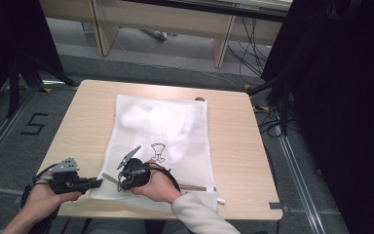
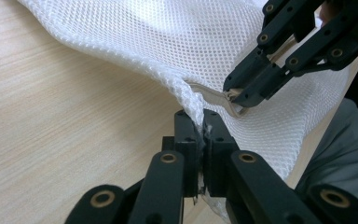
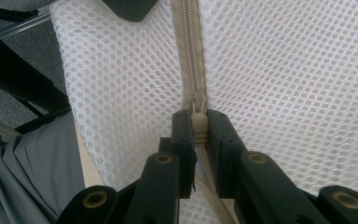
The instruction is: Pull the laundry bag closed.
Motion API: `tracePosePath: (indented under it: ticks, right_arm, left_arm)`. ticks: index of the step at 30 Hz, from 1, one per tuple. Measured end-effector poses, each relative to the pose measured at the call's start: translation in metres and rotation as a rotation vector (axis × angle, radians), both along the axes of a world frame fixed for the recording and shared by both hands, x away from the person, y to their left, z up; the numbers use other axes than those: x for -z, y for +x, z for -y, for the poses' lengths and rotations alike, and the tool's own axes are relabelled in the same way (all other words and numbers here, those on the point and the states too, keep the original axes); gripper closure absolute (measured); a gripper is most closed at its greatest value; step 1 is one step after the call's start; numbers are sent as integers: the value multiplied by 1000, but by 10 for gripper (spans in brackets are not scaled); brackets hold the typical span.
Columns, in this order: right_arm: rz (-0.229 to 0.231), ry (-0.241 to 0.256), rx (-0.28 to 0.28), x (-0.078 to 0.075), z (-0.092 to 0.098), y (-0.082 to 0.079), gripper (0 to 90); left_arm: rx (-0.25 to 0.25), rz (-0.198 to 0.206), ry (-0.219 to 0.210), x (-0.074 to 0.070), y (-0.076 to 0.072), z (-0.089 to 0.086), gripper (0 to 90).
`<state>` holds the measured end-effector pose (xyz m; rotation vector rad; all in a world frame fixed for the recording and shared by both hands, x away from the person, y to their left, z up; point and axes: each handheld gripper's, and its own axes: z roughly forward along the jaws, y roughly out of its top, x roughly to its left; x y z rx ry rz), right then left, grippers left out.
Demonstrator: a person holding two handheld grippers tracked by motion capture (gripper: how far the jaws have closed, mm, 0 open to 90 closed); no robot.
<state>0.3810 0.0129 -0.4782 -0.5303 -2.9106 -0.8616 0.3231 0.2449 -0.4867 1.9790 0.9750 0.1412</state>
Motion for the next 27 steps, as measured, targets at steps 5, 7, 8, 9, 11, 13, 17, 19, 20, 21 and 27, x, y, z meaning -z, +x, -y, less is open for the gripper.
tracePosePath:
  ticks: [5,7,8,9,11,13,17,19,20,21,27]
  right_arm:
    - [1,1,-1,-1,2,-1,826]
    - [-7,-4,7,0,4,-1,826]
    - [-7,-4,7,0,4,-1,826]
    - [-12,-6,8,0,6,-1,826]
    - [-12,-9,12,1,7,-2,826]
    - [-11,-7,7,1,8,-1,826]
    - [-15,-4,8,1,8,-1,826]
    - [-8,-10,7,2,11,0,826]
    - [-8,-10,7,2,11,0,826]
    - [-9,-10,8,3,11,0,826]
    - [-10,-10,16,2,11,-1,826]
  left_arm:
    - [6,5,6,1,0,-1,855]
    - [6,8,9,1,0,-1,854]
    - [2,10,8,1,0,-1,854]
    - [-6,20,-3,2,0,0,855]
    - [-6,18,-3,2,0,0,855]
    - [-8,18,-3,2,0,0,854]
    - [-6,19,-4,2,0,0,854]
    - [-2,5,-9,2,0,-1,855]
    - [-2,1,-9,2,0,-1,855]
    - [-4,1,-6,2,0,-1,855]
    - [-3,-1,-3,2,0,-1,855]
